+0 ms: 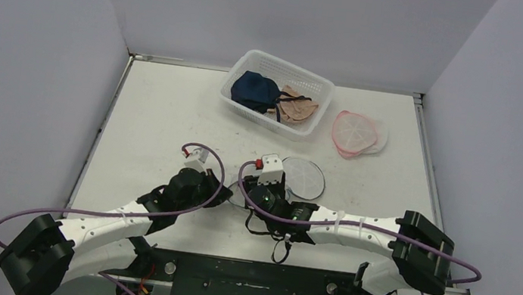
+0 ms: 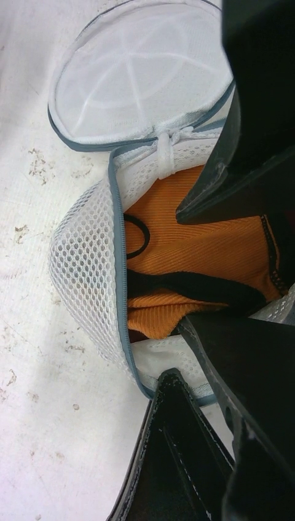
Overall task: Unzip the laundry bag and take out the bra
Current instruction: Pick up the bra from the laundry bag.
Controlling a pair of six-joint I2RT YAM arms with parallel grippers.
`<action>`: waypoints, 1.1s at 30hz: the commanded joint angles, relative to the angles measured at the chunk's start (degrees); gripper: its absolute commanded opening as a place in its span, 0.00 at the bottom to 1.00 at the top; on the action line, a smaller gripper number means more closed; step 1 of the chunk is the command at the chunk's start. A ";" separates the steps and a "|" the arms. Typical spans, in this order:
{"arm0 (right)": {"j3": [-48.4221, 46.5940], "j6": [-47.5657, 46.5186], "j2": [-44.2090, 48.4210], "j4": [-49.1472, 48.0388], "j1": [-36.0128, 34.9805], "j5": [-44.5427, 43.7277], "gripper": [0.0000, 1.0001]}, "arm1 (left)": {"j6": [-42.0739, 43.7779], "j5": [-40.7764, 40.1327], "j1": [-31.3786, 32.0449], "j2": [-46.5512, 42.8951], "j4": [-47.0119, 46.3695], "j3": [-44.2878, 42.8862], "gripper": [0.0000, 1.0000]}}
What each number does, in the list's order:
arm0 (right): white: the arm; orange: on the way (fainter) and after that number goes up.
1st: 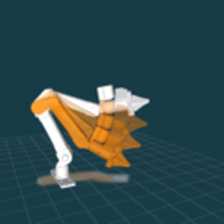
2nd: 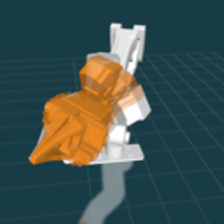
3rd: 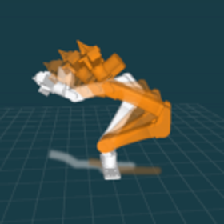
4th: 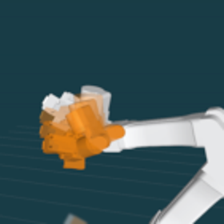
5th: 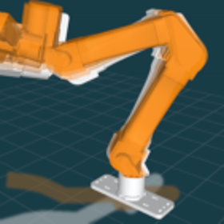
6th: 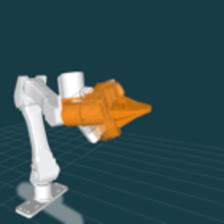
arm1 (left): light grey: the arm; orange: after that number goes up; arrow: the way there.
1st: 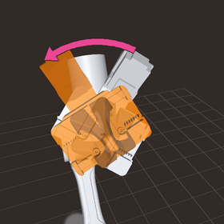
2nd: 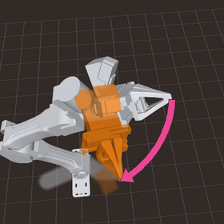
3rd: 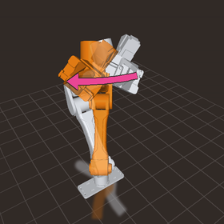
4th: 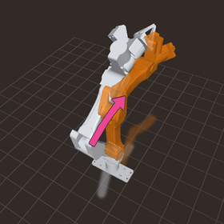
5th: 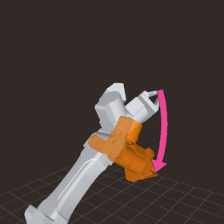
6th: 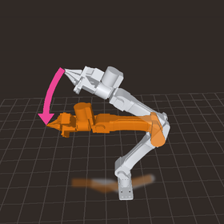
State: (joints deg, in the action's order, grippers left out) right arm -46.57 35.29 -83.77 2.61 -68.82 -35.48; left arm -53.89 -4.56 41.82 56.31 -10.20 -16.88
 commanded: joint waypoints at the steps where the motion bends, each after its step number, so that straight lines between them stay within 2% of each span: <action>1: -1.37 -1.22 -0.12 -1.17 0.23 -0.37 0.57 | -0.70 0.42 -0.25 1.00 -2.38 -1.81 0.00; 6: -2.20 -1.68 -1.69 -2.17 0.12 0.78 0.62 | -0.79 0.85 -0.23 1.94 -2.37 -2.53 0.00; 15: -4.14 -2.47 -5.08 -2.17 0.25 2.88 0.57 | -0.79 0.99 -0.16 1.65 -2.31 -2.73 0.00; 23: -3.10 -3.42 0.31 -1.00 -2.71 -1.37 0.73 | -0.34 0.60 -0.25 0.40 -0.90 -2.89 0.00; 29: -4.82 -3.93 3.39 1.47 -5.12 -3.26 0.78 | -0.34 0.81 -0.30 0.42 -0.96 -2.81 0.00; 33: -5.84 -4.91 2.97 1.06 -5.26 -1.48 0.79 | -0.43 0.86 -0.25 0.37 -1.04 -2.89 0.00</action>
State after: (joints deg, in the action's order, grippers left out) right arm -49.60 31.77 -82.02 4.01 -73.95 -36.03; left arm -54.85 -4.19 41.82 57.54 -9.96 -17.10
